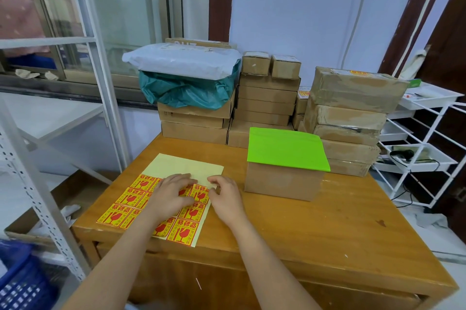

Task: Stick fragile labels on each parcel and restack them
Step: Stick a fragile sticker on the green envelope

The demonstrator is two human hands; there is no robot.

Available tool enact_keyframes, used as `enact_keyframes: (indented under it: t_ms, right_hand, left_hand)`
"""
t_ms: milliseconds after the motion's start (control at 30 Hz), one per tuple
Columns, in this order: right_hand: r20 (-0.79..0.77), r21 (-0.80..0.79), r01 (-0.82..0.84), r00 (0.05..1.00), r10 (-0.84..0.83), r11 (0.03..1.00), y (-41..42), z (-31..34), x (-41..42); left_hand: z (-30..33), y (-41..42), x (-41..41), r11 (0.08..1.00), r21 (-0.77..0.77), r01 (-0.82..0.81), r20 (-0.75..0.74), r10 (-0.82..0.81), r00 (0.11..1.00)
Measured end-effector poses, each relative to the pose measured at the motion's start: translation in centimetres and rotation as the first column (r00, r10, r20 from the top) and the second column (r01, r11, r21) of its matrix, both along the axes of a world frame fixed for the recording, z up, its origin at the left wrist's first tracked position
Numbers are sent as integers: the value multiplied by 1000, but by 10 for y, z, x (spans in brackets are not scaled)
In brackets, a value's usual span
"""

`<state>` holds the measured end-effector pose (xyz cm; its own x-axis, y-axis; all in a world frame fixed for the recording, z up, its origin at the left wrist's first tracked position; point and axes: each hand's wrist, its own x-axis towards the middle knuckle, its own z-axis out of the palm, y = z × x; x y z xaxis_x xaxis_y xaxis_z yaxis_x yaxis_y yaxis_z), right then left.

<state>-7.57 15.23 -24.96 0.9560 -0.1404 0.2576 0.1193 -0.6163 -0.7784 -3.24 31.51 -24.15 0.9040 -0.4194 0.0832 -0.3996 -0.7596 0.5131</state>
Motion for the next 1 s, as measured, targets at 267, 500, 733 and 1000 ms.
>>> enact_keyframes:
  t_ms: [267,500,733,1000]
  right_hand:
    - [-68,-125,-100,993,92,987,2,6,-3]
    - [-30,-23,-92,995,91,995,3,7,-5]
    - [-8,73,-61,998,62,995,2,7,-5]
    - [-11,164,-71,997,74,984,1,13,-10]
  left_hand:
    - [1,1,-2,983,-181,-23,-26,19,999]
    - [0,1,-1,990,-138,-32,-20,30,999]
    - [3,1,-3,996,-83,-24,-18,23,1000]
    - [11,0,-9,965,-247,-83,-159,44,986]
